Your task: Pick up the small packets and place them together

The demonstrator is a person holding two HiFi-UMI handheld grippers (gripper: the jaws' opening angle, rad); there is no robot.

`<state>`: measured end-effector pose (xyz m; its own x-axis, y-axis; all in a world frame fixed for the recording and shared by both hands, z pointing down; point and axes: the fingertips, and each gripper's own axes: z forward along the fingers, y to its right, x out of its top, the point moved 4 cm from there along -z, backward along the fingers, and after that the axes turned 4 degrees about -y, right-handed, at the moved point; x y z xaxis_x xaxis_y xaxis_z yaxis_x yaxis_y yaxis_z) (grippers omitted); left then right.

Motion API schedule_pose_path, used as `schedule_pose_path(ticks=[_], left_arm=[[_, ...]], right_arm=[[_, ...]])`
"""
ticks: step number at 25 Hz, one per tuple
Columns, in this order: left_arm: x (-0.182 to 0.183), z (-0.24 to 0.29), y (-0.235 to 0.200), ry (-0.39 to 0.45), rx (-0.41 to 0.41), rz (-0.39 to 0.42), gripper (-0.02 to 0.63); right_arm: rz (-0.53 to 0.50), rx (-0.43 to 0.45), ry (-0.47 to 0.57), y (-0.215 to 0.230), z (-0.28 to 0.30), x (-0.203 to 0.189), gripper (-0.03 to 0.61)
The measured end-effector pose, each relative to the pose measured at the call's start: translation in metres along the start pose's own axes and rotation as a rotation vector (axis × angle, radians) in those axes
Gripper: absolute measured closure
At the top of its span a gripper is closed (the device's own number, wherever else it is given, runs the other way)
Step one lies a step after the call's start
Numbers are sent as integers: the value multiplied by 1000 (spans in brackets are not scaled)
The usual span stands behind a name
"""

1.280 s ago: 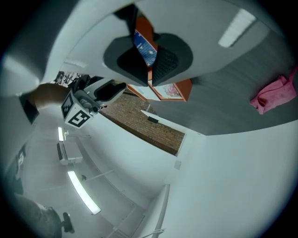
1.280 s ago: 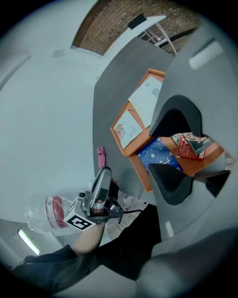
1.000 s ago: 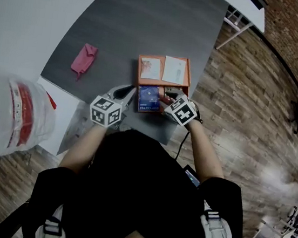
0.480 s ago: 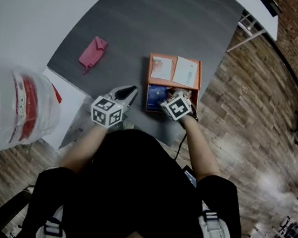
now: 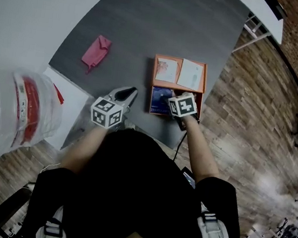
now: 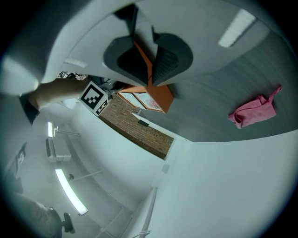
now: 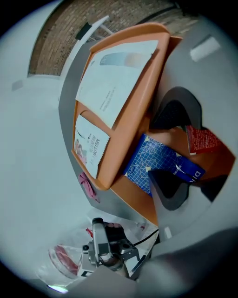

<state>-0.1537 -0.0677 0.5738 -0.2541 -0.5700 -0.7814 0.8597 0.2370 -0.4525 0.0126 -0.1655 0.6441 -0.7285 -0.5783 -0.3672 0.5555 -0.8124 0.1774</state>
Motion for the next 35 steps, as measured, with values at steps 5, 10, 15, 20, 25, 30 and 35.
schedule_pose_path(ticks=[5, 10, 15, 20, 25, 30, 35], left_arm=[[-3, 1, -5, -13, -7, -6, 586], [-4, 5, -4, -23, -22, -6, 586], [-5, 5, -6, -31, -29, -5, 586], [-5, 5, -8, -38, -34, -3, 586], [-5, 6, -10, -44, -38, 2, 586], [-7, 6, -11, -54, -43, 6, 586], [-10, 2, -14, -61, -42, 3, 586]], right_arm=[[-93, -64, 11, -4, 1, -3, 314], [-110, -82, 14, -9, 5, -11, 357], [-74, -96, 18, -7, 3, -11, 429], [-65, -116, 16, -5, 0, -7, 535], [-27, -111, 77, -1, -4, -3, 409], [-14, -66, 70, -3, 0, 0, 300], [-142, -49, 21, -15, 6, -2, 258]])
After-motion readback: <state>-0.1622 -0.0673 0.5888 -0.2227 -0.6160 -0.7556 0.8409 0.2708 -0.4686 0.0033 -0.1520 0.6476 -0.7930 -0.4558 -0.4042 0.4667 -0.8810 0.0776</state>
